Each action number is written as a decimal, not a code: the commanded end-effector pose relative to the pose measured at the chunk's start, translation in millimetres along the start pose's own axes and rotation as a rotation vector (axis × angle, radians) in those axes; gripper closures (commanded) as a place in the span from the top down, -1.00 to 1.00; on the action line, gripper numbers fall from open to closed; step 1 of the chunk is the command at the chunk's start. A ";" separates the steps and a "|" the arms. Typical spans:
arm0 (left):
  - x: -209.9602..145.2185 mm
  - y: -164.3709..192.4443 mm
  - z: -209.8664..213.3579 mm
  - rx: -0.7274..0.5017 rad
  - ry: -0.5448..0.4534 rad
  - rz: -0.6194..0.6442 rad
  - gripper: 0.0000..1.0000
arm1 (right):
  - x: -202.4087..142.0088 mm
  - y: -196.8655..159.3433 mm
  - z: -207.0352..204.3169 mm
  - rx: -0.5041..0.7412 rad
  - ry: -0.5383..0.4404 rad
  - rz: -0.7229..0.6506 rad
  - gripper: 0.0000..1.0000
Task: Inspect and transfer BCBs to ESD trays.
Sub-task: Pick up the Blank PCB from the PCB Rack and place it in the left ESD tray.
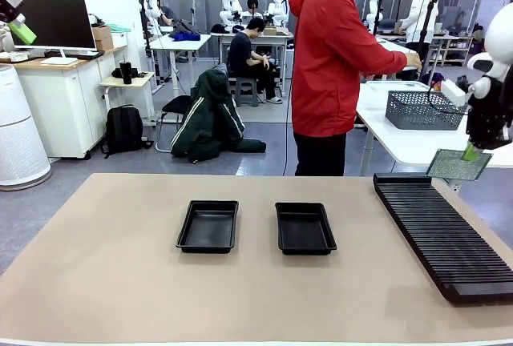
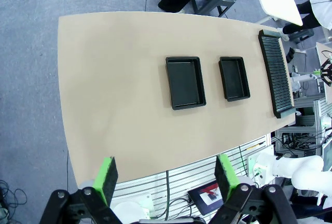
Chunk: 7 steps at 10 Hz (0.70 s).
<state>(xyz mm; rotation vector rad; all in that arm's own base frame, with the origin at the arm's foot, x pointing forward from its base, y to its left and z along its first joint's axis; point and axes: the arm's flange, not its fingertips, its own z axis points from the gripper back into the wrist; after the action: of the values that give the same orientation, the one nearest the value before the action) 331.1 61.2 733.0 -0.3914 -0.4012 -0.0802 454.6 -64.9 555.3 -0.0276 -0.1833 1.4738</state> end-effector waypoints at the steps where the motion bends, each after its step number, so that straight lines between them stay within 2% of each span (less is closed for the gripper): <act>1: -0.4 1.1 0.3 0.010 -0.001 0.000 1.00 | 6.6 -4.7 23.7 0.042 0.030 -0.050 -0.97; 5: -0.4 1.1 0.3 0.010 -0.001 0.000 1.00 | 0.7 -4.8 47.1 0.039 0.037 -0.107 -0.97; 7: -0.4 1.1 0.3 0.010 -0.001 0.000 1.00 | 3.0 -2.0 41.0 0.025 0.012 -0.064 -0.97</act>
<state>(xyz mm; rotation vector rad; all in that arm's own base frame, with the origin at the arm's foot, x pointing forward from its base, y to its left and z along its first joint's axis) 331.1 61.2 733.0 -0.3914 -0.4013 -0.0802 451.7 -67.1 598.7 -0.0123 -0.1575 1.4029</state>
